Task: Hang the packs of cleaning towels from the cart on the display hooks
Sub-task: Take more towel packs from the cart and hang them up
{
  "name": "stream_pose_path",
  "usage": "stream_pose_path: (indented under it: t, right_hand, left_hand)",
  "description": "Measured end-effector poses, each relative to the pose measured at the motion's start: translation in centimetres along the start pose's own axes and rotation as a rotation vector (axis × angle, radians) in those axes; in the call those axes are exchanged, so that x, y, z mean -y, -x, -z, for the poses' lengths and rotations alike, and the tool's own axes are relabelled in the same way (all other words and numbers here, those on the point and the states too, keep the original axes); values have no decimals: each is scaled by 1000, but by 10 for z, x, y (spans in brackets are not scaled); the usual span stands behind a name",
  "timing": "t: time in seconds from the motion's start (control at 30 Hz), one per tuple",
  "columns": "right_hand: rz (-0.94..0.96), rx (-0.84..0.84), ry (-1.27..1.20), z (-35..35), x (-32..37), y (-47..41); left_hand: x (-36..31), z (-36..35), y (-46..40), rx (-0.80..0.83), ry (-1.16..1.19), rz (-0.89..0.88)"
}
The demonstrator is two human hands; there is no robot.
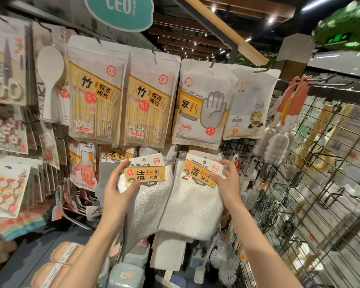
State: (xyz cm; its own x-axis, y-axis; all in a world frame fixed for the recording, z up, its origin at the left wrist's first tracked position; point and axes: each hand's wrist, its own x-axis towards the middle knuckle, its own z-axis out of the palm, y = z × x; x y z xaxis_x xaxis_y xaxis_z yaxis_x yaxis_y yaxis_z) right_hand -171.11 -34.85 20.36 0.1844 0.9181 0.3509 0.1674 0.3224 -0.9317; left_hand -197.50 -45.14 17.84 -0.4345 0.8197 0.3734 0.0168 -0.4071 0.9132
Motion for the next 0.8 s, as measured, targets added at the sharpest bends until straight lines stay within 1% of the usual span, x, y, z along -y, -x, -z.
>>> stream_pose_path:
  t: [0.13,0.4,0.47,0.57,0.7,0.8]
  right_hand:
    - [-25,-66,36,4,-13,-12]
    - [-62,-99,54,-4,-23,-31]
    - [-41,-120,115,-8,-25,-34]
    - [-11,-187,292,-14,-27,-41]
    - [-27,-204,319,-18,-29,-48]
    - [-4,-203,319,-21,-31,-53]
  left_hand:
    - [1,0,-1,7,-2,14]
    - [-9,-11,-2,54,33,17]
    - [-9,-12,-2,64,27,21]
    - [-11,-12,-4,62,7,12]
    - [-10,-15,-5,56,-1,17]
    - [-10,-17,-4,55,2,27]
